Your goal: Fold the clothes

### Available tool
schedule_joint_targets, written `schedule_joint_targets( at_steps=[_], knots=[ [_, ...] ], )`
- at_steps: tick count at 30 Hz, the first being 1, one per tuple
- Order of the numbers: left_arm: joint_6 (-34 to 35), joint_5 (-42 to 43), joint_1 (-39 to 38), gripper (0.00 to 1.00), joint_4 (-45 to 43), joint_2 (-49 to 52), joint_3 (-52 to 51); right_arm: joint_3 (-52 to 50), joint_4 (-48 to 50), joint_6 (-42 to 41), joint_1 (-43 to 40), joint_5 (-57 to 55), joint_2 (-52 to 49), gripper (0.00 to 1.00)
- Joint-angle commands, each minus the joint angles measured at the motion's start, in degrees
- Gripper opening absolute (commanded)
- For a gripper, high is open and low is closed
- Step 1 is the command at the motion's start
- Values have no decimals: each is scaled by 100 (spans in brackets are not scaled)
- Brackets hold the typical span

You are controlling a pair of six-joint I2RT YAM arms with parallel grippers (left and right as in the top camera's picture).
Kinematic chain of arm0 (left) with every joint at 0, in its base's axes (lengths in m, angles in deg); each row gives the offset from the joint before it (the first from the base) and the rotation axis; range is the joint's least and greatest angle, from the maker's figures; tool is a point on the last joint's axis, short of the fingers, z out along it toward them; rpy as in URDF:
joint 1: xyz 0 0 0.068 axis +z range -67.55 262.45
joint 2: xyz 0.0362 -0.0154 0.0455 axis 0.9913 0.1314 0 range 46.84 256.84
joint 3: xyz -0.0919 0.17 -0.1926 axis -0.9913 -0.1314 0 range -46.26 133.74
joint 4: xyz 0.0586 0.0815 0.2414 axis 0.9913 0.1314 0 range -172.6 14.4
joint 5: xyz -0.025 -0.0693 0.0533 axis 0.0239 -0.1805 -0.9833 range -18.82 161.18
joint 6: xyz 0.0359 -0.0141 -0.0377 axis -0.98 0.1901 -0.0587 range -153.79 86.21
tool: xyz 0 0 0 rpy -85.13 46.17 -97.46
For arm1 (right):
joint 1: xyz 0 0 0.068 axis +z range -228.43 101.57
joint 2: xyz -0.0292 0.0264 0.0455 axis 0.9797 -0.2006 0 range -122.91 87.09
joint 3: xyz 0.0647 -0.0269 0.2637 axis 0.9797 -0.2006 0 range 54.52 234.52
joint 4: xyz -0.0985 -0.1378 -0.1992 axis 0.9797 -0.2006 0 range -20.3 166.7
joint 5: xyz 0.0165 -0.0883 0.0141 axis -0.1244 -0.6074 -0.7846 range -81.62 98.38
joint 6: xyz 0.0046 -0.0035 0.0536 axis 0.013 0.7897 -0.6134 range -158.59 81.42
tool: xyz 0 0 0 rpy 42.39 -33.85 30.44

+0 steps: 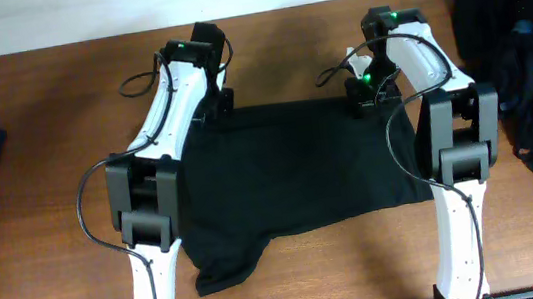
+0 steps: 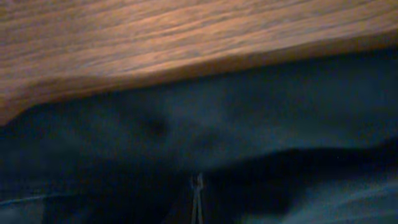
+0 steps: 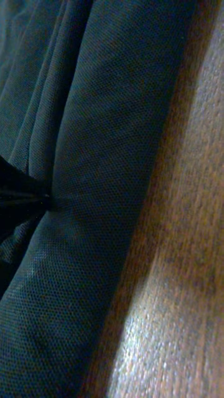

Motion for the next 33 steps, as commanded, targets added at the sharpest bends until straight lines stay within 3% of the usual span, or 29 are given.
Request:
schedule_joint_targets(
  at_steps=[1,18,33],
  knots=[
    [66,-273,-26,1,-85,-103,-249,-127,74,-15,-11,-59,90,4],
    [122,81,-39,1,951,-306,-542,-127,186,-15,-11,-76,90,4],
    [57,1137,-369,1,1239,-306,-743,-127,264,-15,-52,-81,90,5]
  ],
)
